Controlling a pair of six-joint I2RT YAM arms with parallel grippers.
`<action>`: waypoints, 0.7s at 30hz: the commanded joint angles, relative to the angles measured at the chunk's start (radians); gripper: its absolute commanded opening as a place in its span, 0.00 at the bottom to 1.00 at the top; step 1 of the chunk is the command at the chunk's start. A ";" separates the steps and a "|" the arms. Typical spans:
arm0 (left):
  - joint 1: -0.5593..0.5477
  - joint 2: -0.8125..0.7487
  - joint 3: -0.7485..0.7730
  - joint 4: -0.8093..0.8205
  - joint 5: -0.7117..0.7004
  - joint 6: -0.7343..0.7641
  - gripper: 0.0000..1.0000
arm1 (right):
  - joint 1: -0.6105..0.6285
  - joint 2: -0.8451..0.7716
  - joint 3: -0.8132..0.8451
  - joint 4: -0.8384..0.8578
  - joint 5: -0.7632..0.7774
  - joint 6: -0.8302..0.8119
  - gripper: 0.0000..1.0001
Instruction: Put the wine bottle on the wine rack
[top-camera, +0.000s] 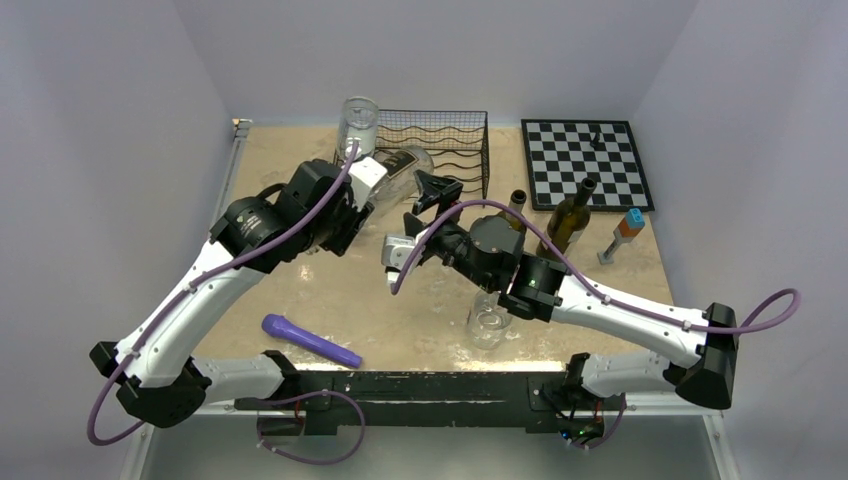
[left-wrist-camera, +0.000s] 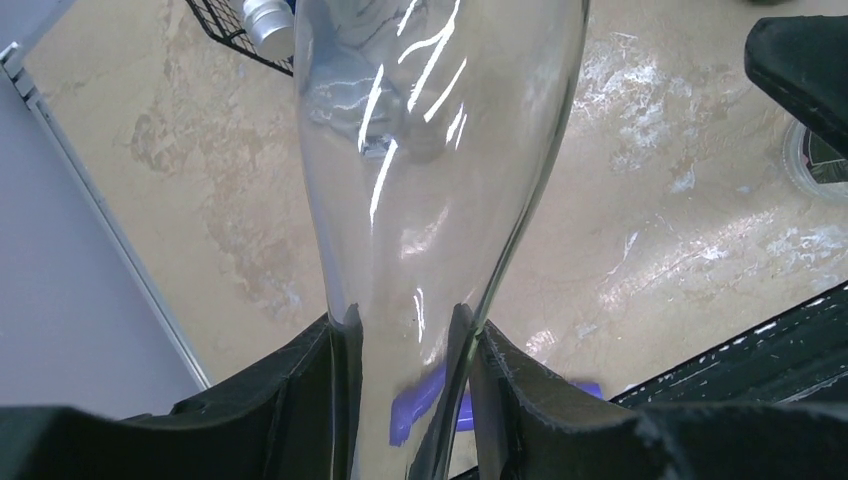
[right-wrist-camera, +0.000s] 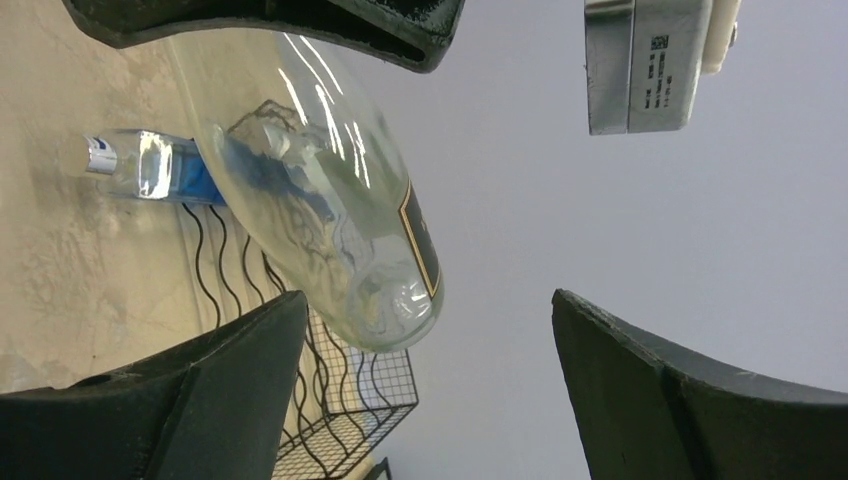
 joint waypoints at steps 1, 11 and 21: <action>0.020 -0.082 0.014 0.224 -0.028 -0.088 0.00 | -0.016 -0.010 0.061 -0.009 0.072 0.082 0.93; 0.031 -0.172 -0.177 0.314 0.000 -0.190 0.00 | -0.107 -0.139 0.144 -0.216 0.103 0.491 0.90; 0.029 -0.290 -0.523 0.605 -0.006 -0.309 0.00 | -0.135 -0.219 0.251 -0.420 0.095 0.700 0.91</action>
